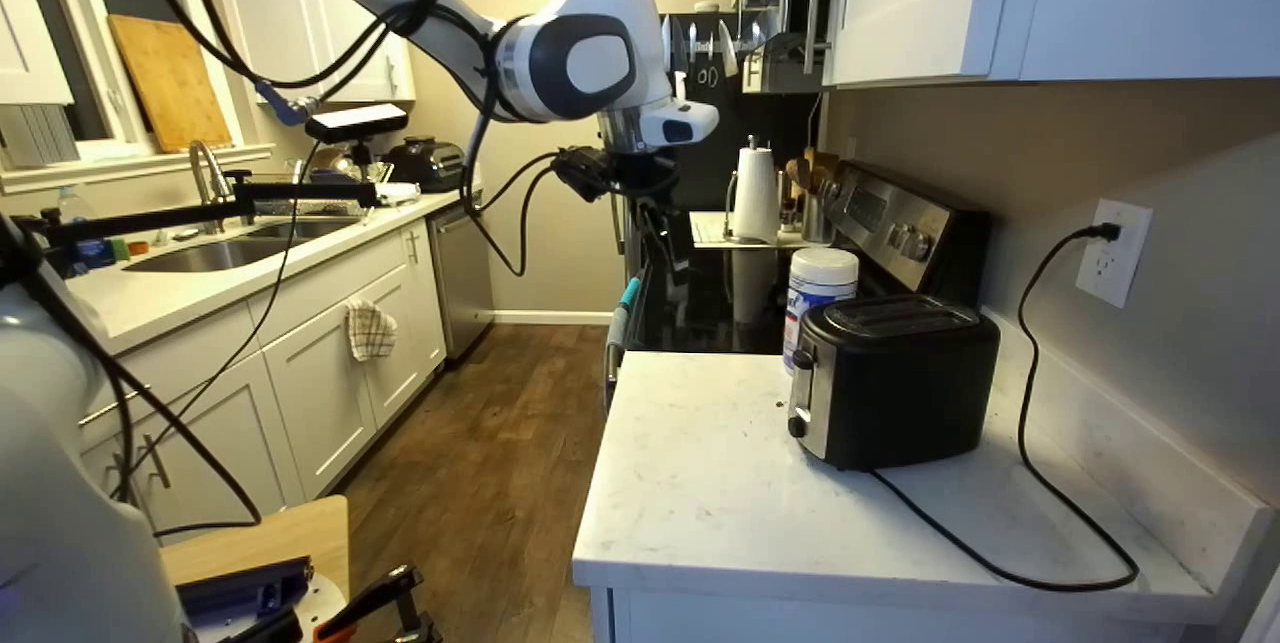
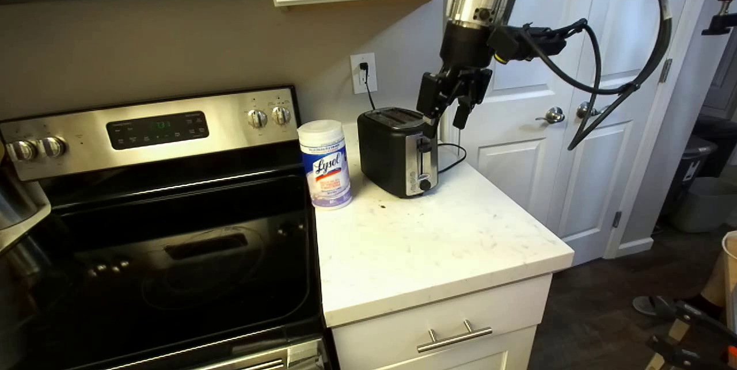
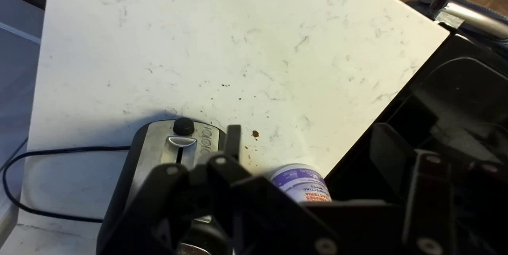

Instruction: Push down the switch of the toaster

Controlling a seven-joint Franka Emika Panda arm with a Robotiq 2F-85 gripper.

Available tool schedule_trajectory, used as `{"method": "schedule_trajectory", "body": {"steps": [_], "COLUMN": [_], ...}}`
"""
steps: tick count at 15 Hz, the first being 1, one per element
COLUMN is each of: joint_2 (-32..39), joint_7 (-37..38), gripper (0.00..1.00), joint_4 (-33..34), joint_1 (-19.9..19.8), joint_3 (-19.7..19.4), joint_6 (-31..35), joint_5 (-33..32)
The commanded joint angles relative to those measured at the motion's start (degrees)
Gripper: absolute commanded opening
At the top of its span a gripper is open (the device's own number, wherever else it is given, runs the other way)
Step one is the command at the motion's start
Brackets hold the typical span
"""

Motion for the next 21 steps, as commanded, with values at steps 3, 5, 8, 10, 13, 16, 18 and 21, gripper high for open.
{"method": "schedule_trajectory", "body": {"steps": [3, 5, 8, 10, 13, 16, 18, 21], "joint_2": [3.95, 5.01, 6.43, 7.59, 10.14, 13.27, 15.31, 17.20], "joint_7": [5.73, 8.08, 11.97, 13.29, 15.67, 19.19, 20.96, 23.71], "gripper": [0.41, 0.27, 0.07, 0.00, 0.00, 0.00, 0.00, 0.00], "joint_4": [0.48, 0.86, 1.65, 2.30, 3.65, 5.69, 7.32, 9.15], "joint_1": [-0.06, 0.01, 0.16, 0.32, 0.74, 1.39, 2.06, 3.35], "joint_3": [-1.54, -2.18, -3.15, -3.70, -4.65, -6.40, -7.85, -10.14], "joint_6": [4.01, 4.90, 6.34, 8.07, 10.68, 11.86, 11.78, 11.33], "joint_5": [-3.64, -5.69, -9.85, -11.48, -14.05, -17.90, -19.55, -22.06]}}
